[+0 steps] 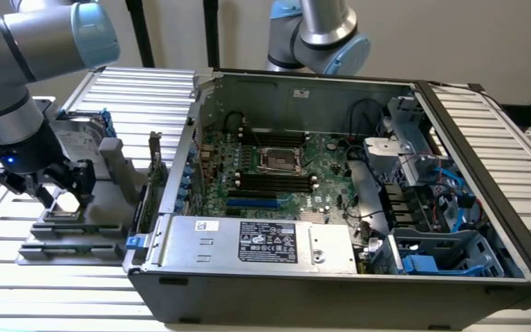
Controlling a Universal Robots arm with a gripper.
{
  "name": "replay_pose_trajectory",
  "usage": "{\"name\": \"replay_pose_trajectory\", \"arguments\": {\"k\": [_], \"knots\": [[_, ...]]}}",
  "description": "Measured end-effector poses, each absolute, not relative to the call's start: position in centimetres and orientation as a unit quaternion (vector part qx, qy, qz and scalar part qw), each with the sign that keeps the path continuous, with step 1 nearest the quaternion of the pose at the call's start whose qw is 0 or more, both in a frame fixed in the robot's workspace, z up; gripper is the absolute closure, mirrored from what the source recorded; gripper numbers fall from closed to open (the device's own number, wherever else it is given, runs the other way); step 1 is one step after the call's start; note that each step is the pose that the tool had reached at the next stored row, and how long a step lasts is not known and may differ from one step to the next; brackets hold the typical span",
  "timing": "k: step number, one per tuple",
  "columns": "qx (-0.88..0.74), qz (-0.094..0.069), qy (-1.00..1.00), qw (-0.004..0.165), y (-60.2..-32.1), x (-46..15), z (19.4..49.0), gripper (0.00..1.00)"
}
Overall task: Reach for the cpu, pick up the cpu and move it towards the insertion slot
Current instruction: 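Pick up the cpu and move it towards the insertion slot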
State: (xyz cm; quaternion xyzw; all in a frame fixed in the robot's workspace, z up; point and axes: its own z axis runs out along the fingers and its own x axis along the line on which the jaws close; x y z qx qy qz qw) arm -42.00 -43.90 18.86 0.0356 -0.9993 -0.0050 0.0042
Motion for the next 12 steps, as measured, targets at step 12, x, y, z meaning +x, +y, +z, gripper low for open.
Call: {"name": "replay_pose_trajectory", "arguments": {"k": [12], "knots": [[0.034,-0.004,-0.999,0.004,-43.86,-42.01,18.83,0.44]]}}
